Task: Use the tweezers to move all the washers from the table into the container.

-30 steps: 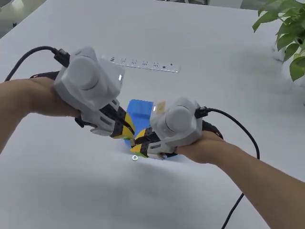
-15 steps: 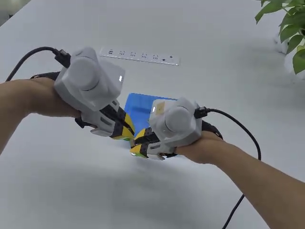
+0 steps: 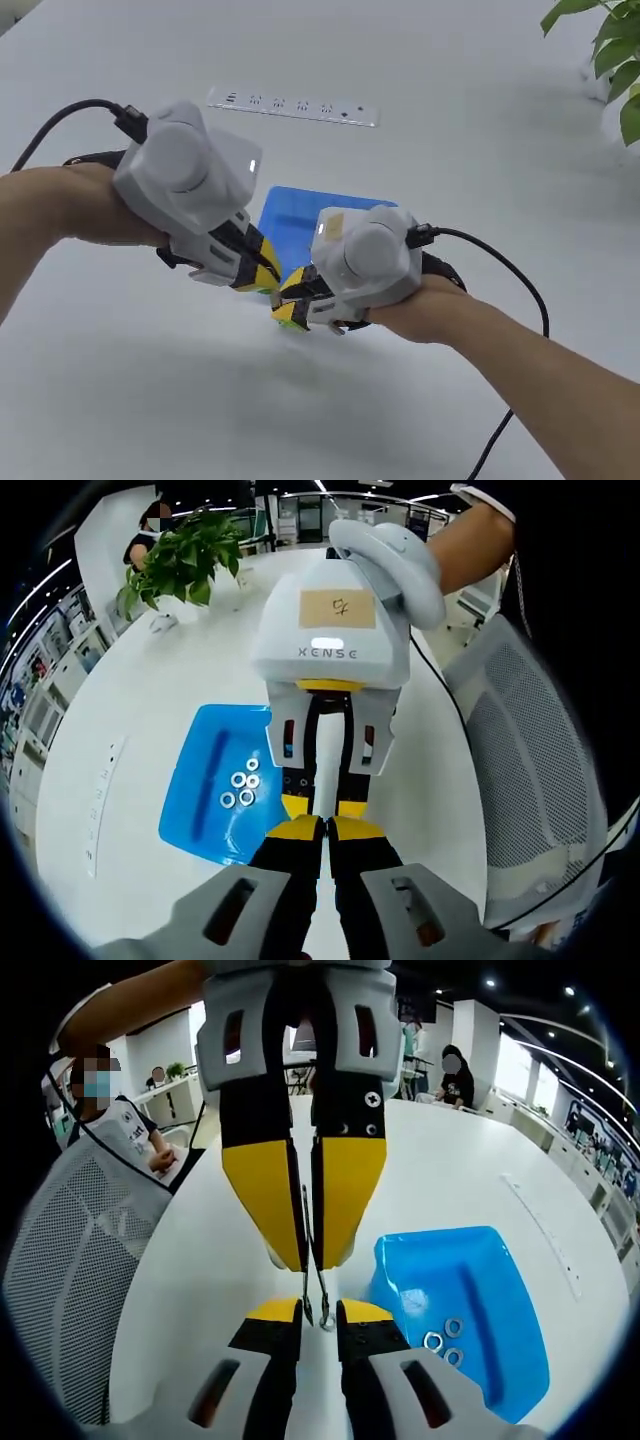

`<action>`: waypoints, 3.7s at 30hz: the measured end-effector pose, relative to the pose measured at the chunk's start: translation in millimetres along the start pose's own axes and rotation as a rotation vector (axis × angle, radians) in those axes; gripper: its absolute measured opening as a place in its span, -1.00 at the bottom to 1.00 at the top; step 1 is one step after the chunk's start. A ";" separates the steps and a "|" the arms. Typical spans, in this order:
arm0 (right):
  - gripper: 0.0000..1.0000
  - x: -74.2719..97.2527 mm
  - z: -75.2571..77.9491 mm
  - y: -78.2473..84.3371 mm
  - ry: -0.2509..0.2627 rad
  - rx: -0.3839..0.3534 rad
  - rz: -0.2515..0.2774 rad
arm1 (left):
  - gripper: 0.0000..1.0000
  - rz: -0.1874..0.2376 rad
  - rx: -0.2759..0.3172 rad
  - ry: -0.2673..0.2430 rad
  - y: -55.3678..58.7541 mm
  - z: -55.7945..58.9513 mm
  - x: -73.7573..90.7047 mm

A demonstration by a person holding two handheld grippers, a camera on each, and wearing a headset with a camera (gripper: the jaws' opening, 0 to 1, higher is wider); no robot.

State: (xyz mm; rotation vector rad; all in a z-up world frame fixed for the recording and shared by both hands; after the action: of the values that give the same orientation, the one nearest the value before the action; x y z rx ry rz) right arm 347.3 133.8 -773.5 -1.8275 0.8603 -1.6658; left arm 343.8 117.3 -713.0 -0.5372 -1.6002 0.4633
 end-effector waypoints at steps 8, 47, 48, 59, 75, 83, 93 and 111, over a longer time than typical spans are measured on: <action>-0.70 -0.5 1.9 0.3 0.004 0.001 0.000 | -0.88 0.007 -0.001 -0.007 -1.7 -2.7 1.2; -0.83 -7.6 1.9 5.5 0.000 0.004 -0.003 | -0.88 0.011 0.003 0.003 -0.9 -3.5 -2.3; -0.83 -7.6 1.5 5.5 -0.002 0.004 -0.005 | -0.88 0.010 0.003 0.004 -0.8 -3.5 -2.2; -0.83 -3.7 -0.6 1.1 -0.001 0.013 -0.004 | -0.88 0.006 -0.003 0.001 -4.1 -2.8 3.2; -0.83 12.8 -6.0 -19.1 0.009 0.027 -0.002 | -0.88 0.002 -0.020 -0.027 -19.2 -1.0 25.0; -0.83 25.8 -3.0 -32.7 0.023 0.034 0.006 | -0.88 0.007 -0.036 -0.047 -31.1 -5.9 38.7; -0.83 39.9 5.3 -46.3 0.043 0.046 0.016 | -0.88 0.010 -0.062 -0.068 -44.0 -15.9 50.9; -0.82 49.0 39.7 -48.1 0.075 0.056 0.023 | -0.88 0.023 -0.095 -0.086 -48.5 -49.3 46.8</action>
State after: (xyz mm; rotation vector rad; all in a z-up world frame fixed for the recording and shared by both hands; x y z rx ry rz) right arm 394.1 127.5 -709.8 -1.7212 0.8547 -1.7364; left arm 386.2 105.0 -642.1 -0.6153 -1.7061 0.4344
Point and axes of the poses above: the centre of the closed fingertips' face, and the gripper's own axes: x roughly backward along the fingers, z roughly to its right, y roughly out of its underside, the point moved 1 cm from there along x, roughly backward along the fingers, and after that the axes turned 9 degrees about -x, right-handed, at the moved point
